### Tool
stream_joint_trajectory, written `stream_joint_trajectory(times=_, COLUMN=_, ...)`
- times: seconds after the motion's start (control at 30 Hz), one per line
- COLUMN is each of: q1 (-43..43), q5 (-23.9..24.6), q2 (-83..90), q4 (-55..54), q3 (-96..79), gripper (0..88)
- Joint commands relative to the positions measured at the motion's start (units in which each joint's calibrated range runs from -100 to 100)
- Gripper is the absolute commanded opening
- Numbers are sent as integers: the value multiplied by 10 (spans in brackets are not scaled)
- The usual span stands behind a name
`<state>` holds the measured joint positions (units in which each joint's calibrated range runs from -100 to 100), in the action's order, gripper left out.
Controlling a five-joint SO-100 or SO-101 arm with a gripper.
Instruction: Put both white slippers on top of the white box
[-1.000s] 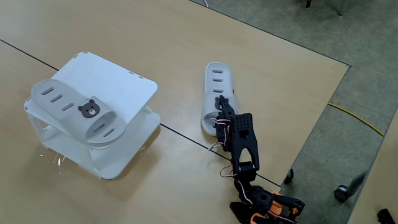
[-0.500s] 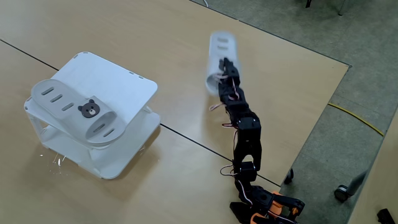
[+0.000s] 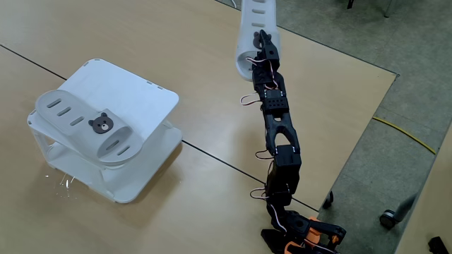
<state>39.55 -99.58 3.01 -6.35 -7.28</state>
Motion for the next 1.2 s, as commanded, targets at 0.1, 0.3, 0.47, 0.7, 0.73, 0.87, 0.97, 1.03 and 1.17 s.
stream_joint_trajectory(times=0.1, q1=0, q5=-4, q2=76, q4=40, q3=136, gripper=8)
stream_joint_trajectory(times=0.3, q1=-71, q5=-4, q2=71, q4=89, q3=181, gripper=8)
stream_joint_trajectory(times=0.47, q1=-185, q5=-4, q2=70, q4=89, q3=174, gripper=8)
stream_joint_trajectory(times=0.7, q1=-326, q5=-4, q2=39, q4=88, q3=177, gripper=8)
stream_joint_trajectory(times=0.73, q1=-340, q5=-4, q2=33, q4=87, q3=177, gripper=8)
stream_joint_trajectory(times=0.87, q1=-385, q5=-4, q2=9, q4=86, q3=179, gripper=8)
stream_joint_trajectory(times=0.97, q1=-411, q5=-4, q2=-7, q4=84, q3=179, gripper=8)
stream_joint_trajectory(times=1.03, q1=-419, q5=-4, q2=-20, q4=83, q3=179, gripper=8)
stream_joint_trajectory(times=1.17, q1=-434, q5=-4, q2=-43, q4=82, q3=184, gripper=8)
